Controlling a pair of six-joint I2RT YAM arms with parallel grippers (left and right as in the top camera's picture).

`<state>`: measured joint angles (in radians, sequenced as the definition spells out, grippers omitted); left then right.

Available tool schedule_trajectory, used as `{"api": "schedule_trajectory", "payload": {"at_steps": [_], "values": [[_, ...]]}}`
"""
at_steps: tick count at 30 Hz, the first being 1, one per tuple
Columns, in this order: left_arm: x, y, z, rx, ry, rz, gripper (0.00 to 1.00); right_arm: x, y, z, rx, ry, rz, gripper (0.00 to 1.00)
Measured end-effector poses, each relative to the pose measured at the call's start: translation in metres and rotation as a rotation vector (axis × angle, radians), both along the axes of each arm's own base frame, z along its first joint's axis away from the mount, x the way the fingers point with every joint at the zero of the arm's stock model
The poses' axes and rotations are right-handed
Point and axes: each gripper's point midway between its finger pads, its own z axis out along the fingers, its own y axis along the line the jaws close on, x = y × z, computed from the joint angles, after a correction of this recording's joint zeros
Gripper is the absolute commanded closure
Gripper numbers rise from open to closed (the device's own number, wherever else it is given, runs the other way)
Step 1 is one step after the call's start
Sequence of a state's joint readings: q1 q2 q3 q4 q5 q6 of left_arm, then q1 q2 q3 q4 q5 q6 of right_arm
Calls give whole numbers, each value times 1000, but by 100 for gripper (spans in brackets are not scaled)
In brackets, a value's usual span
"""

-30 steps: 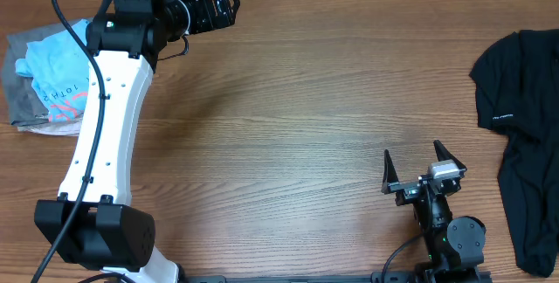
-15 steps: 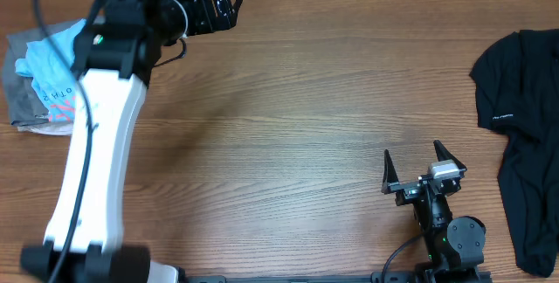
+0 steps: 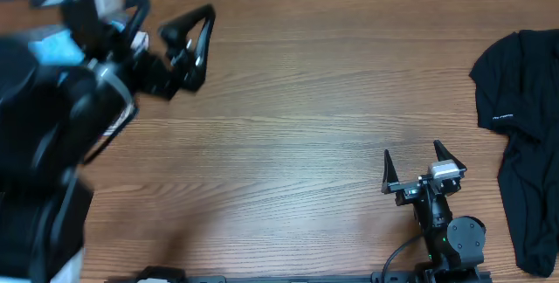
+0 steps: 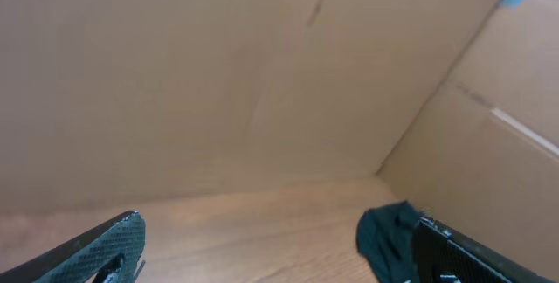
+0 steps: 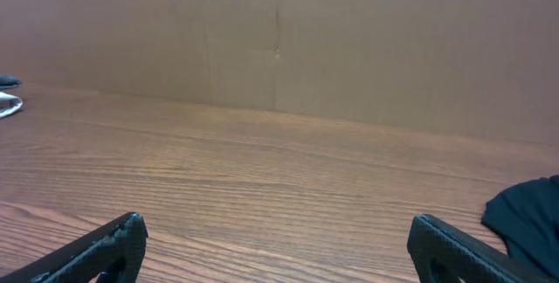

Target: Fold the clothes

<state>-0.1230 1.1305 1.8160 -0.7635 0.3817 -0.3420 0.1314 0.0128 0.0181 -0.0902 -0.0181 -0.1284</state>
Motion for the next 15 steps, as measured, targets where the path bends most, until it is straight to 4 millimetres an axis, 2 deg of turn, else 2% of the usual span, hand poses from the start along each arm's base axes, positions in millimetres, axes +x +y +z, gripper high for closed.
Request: {"api": "schedule_trajectory", "payload": {"at_steps": [8, 12, 15], "values": [[-104, 13, 51, -29, -232, 0, 0, 0, 0, 0, 0, 0, 0, 0], [-154, 19, 66, -41, -335, 0, 0, 0, 0, 0, 0, -1, 0, 0], [-186, 23, 69, -49, -393, 0, 0, 0, 0, 0, 0, 0, 0, 0]]}}
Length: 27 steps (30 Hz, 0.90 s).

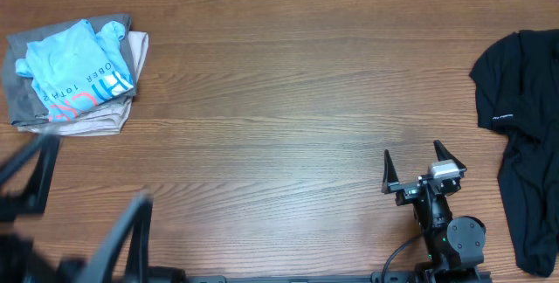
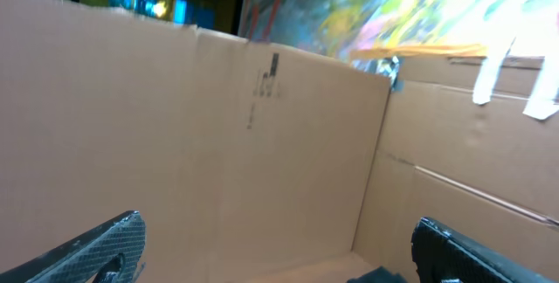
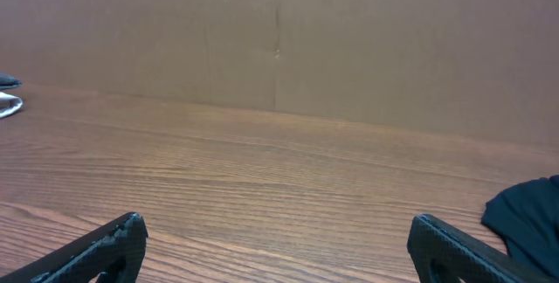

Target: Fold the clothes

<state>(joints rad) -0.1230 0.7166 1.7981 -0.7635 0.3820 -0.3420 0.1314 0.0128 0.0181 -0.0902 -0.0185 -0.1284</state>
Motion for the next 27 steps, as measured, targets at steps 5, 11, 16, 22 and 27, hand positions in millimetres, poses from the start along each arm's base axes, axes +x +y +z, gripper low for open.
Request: {"api": "schedule_trajectory", "payload": {"at_steps": [5, 11, 16, 22, 27], "values": [[-37, 5, -16, -6, -51, 0, 0, 0, 0, 0, 0, 0, 0, 0], [-57, 7, -56, -6, -45, 0, 0, 0, 0, 0, 0, 0, -1, 0], [-59, 7, -99, 0, -3, 1, 0, 0, 0, 0, 0, 0, 0, 0], [-47, 9, -164, 3, 65, 23, 0, 0, 0, 0, 0, 0, 0, 0], [-29, 13, -199, 0, 113, 59, 0, 0, 0, 0, 0, 0, 0, 0]]}}
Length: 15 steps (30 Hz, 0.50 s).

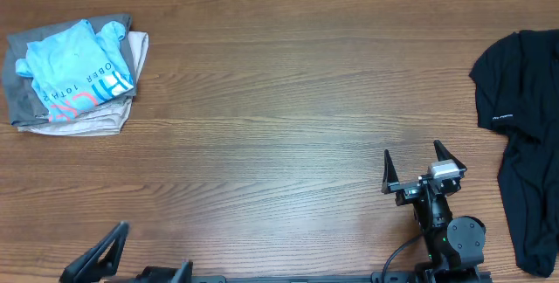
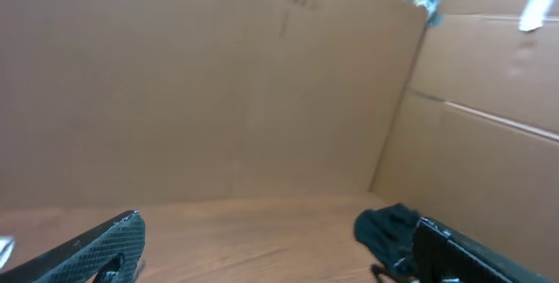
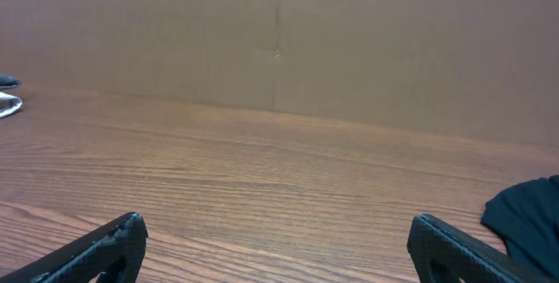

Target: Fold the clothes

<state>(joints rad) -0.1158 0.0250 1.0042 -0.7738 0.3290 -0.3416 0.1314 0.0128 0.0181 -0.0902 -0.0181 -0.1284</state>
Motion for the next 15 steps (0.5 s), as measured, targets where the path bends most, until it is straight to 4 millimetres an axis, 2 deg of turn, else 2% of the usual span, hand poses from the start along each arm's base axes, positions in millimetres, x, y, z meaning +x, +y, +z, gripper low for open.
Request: {"api": "schedule_trajectory", "payload": {"at_steps": [7, 10, 12, 15], "values": [[43, 13, -41, -4, 108, 106, 0, 0, 0, 0, -1, -1, 0, 0], [61, 19, -45, -16, 86, 155, 0, 0, 0, 0, 0, -1, 0, 0], [73, 22, -35, -37, 6, 178, 0, 0, 0, 0, 0, 0, 0, 0], [91, 25, -42, -50, -25, 206, 0, 0, 0, 0, 0, 0, 0, 0]]}}
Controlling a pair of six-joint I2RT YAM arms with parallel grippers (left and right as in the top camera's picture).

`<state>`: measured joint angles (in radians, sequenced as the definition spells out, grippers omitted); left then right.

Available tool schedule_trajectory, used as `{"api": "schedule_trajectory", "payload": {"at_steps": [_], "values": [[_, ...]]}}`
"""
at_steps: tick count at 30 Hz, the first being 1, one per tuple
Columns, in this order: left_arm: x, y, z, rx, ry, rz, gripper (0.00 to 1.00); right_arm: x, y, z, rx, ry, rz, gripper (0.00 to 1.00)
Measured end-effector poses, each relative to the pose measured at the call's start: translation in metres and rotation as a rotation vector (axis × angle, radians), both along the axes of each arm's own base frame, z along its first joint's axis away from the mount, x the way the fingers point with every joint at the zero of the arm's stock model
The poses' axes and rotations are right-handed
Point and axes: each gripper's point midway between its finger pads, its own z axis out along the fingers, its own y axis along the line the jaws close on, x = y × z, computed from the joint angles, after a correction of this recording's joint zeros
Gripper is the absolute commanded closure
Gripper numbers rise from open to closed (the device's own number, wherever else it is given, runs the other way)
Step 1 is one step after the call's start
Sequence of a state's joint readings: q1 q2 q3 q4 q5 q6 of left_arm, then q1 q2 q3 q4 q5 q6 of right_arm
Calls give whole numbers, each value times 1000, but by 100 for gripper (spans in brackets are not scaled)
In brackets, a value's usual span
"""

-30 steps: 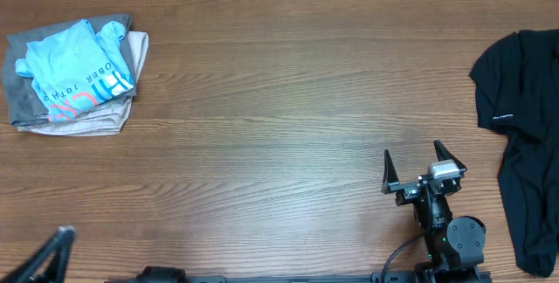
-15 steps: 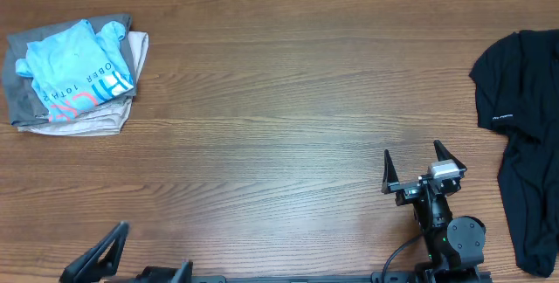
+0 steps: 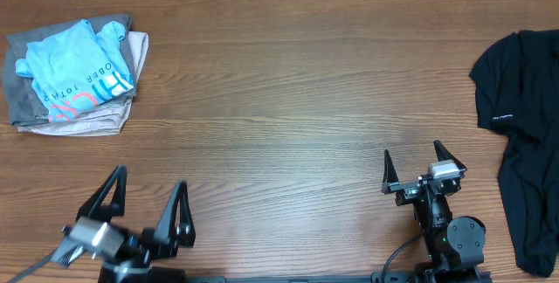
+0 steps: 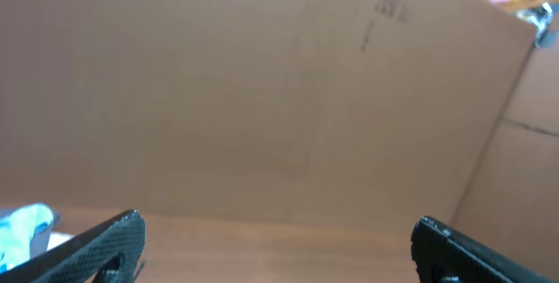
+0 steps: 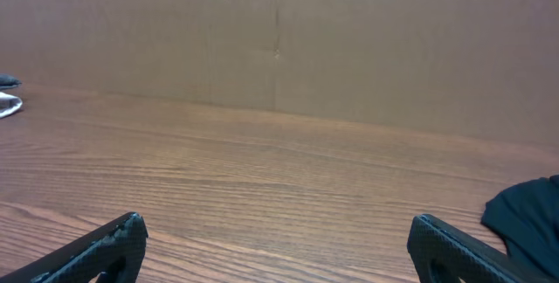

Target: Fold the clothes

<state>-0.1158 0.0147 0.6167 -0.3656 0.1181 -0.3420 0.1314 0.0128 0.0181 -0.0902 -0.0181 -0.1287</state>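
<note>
A crumpled black shirt [image 3: 517, 134] lies at the table's right edge; its corner shows in the right wrist view [image 5: 528, 213]. A folded stack with a light blue shirt [image 3: 74, 73] on top rests at the far left. My left gripper [image 3: 147, 204] stands open near the front left edge, empty. My right gripper [image 3: 424, 166] stands open at the front right, a little left of the black shirt, nothing between its fingers.
The wooden table [image 3: 279, 100] is ringed by cardboard walls [image 5: 279, 38]. A sliver of the blue shirt shows at the left edge of the left wrist view [image 4: 22, 231].
My left gripper has come up from the very front edge and now stands fully in view near the front left. The right arm is unmoved.
My left arm was over the folded stack at the far left, gripper open. It then stood low at the front left, blurred, then almost out of view at the front edge. Now it rests open there. The right gripper and the black shirt stayed put.
</note>
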Motion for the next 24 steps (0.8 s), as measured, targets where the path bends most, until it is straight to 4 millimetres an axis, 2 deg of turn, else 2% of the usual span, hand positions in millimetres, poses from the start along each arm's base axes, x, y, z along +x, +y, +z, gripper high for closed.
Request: {"api": "schedule_trajectory", "payload": {"at_steps": [5, 10, 24], "values": [[34, 3, -35, -10, 0, 40, 0, 0, 0, 0, 0, 0, 0, 0], [57, 5, -74, -12, 24, 67, 0, 0, 0, 0, 0, 0, 0, 0], [85, 8, -159, 0, 145, 102, 0, 0, 0, 0, 0, 0, 0, 0]]}}
